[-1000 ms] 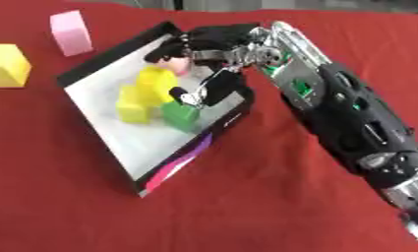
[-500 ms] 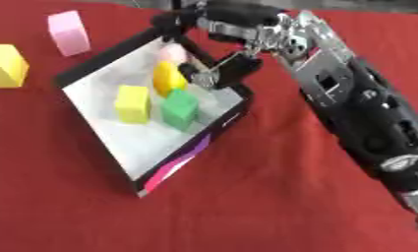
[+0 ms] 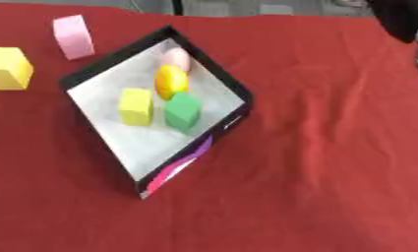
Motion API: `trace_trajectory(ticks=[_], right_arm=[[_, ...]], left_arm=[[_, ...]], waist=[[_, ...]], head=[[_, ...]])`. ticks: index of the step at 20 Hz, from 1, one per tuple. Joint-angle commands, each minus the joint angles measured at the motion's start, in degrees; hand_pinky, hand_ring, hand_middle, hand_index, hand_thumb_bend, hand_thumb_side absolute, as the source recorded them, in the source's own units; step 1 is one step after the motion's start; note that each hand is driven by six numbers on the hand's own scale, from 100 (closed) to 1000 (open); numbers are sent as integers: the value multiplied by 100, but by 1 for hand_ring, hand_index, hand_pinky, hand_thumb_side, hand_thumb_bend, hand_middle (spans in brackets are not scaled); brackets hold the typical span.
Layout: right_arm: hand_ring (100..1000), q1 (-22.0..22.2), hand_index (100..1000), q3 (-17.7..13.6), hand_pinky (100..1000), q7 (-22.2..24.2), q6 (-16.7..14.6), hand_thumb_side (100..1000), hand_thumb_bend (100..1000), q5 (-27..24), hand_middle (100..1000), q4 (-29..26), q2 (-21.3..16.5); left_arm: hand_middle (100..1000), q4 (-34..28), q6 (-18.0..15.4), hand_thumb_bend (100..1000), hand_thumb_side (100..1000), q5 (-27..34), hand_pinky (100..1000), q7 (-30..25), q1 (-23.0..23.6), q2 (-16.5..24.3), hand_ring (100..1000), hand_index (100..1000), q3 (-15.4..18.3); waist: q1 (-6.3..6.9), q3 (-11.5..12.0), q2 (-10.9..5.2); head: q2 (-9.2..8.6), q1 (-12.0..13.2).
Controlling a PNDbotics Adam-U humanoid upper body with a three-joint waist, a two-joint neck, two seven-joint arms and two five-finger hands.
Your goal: Pick up objects on the table and place them in the box.
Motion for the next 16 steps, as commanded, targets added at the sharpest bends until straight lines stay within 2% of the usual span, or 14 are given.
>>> trace_trajectory(ticks=[1, 5, 8, 11, 13, 14, 16], right_arm=[[766, 448, 933, -602, 958, -214, -477, 526, 100, -200, 737, -126, 61], [754, 819, 928, -785, 958, -336, -752, 526, 100, 65, 723, -126, 280], [737, 1265, 911, -962, 955, -330, -769, 523, 100, 506, 699, -126, 692], [739, 1414, 913, -1006, 955, -334, -832, 527, 100, 703, 704, -126, 882], [732, 1483, 917, -1054, 948, -360, -844, 528, 100, 749, 700, -126, 943], [720, 1525, 927, -1073, 942, -373, -828, 532, 100, 779, 691, -126, 970], [712, 1616, 924, -1097, 941, -388, -759, 531, 100, 868, 684, -126, 1024]], left_arm=[[767, -68, -38, 100, 693, -71, 709, -47, -119, 345, 875, 728, 7], [775, -43, -54, 100, 687, -100, 711, -107, -171, 448, 876, 738, -25], [785, 30, -51, 119, 702, -219, 714, -239, -279, 742, 881, 750, -122], [793, 169, -54, 134, 689, -404, 720, -458, -402, 1101, 886, 764, -260], [800, 304, -48, 144, 641, -556, 727, -661, -518, 1470, 887, 774, -392], [812, 403, -31, 159, 549, -638, 735, -840, -595, 1713, 893, 785, -502], [824, 718, 33, 182, 472, -689, 756, -1437, -802, 2217, 910, 804, -762]], waist=[[15, -22, -50], [25, -36, -23], [58, -66, 6], [93, -55, 12], [110, -58, 0], [120, -62, -10], [138, -64, -35]], head=[[-119, 132], [-147, 168], [-160, 264], [-146, 340], [-114, 357], [-89, 374], [-42, 407]])
